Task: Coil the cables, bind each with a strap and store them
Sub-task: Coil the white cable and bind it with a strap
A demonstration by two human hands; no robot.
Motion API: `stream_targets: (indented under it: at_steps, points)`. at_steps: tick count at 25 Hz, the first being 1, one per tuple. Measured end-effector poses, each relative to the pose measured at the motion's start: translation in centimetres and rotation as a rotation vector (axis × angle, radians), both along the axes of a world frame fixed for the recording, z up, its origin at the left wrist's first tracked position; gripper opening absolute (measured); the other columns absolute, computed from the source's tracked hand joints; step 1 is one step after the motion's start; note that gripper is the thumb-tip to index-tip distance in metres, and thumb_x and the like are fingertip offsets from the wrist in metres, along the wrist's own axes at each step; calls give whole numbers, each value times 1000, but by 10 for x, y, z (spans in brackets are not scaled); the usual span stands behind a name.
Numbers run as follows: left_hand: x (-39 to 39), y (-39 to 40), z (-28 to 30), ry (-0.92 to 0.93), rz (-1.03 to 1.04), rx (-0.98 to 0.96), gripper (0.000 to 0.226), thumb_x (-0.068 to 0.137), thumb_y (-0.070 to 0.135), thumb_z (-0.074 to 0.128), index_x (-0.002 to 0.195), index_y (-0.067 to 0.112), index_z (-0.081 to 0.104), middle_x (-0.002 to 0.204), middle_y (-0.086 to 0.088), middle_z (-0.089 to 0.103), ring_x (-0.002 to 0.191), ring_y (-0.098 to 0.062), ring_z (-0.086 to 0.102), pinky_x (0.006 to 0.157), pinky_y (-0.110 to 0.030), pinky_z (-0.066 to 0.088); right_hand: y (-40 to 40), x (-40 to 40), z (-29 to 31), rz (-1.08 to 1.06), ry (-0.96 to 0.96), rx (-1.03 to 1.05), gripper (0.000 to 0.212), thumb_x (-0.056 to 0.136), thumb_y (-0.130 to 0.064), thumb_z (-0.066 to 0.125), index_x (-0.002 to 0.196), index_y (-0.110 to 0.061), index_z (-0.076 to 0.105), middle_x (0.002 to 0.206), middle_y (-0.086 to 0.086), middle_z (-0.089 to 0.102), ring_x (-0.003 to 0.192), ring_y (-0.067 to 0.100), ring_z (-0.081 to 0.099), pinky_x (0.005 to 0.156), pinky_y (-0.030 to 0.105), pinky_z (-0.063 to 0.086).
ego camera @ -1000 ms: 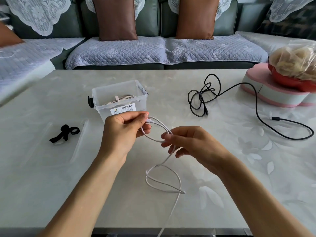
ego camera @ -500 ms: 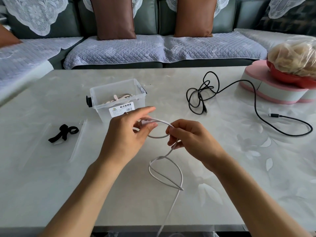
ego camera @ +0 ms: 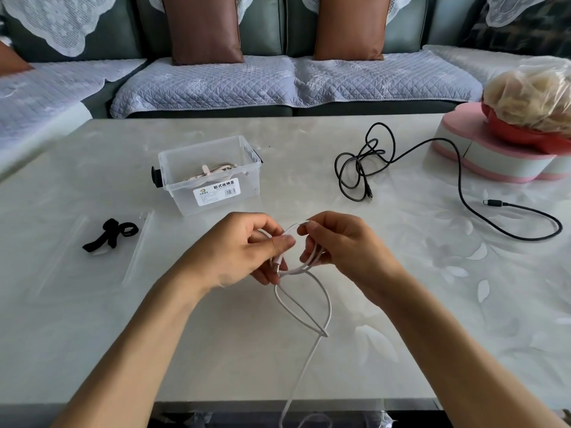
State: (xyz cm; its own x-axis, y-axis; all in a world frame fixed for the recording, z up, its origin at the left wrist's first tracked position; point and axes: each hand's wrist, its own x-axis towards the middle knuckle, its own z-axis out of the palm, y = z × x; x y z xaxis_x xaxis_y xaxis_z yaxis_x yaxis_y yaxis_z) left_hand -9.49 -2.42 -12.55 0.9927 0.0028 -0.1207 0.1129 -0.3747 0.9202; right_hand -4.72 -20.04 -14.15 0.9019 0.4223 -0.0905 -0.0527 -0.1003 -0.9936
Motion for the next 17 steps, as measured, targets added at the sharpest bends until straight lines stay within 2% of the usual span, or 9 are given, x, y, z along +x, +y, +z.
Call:
stream_targets:
  at_steps: [3,7,9,12,14,15,17]
  points:
    - [-2,-1,1,26,12,-121,14,87,2,68,100,5,68,73,-11,73,61,-24,70,57,-27,56,-1,4,-1,-56,-34,-40,19,99,-11,53,91,-3,69,68,4,64,60,16,62,67,33,57]
    - [1,-8,-6,6,282,-129,2,87,6,71,86,4,69,74,-12,72,53,-23,68,50,-26,56,-2,3,-2,-28,-46,-45,18,98,-12,56,95,-2,70,69,4,65,58,15,63,60,27,55]
    - [3,-10,-10,-27,345,-45,11,86,10,73,80,5,65,71,-11,69,50,-23,68,49,-28,56,-1,2,-2,-3,-73,-72,18,98,-12,56,95,-3,71,69,4,66,58,15,64,61,27,55]
    - [3,-14,-15,-164,372,262,25,86,21,74,74,11,55,67,-6,66,44,-17,66,47,-28,53,0,1,-1,-4,-107,-82,17,97,-10,57,93,-2,71,68,3,67,57,15,63,60,27,55]
    - [3,-16,-18,-249,334,444,36,88,28,71,67,13,46,56,-7,62,40,-12,62,47,-30,51,2,0,-1,-43,-118,-71,15,95,-8,59,89,-1,70,66,2,67,54,14,62,57,28,55]
    - [4,-16,-19,-248,291,461,39,89,30,70,66,11,45,54,-9,61,40,-13,62,48,-31,51,2,1,-2,-83,-121,-65,15,94,-7,59,87,-1,70,64,2,67,52,14,61,57,28,56]
    - [6,-14,-20,-150,213,285,40,87,31,72,68,3,50,59,-11,67,46,-16,66,52,-33,56,1,4,-4,-178,-127,-67,15,93,-6,61,83,-3,71,63,2,68,51,14,62,57,29,57]
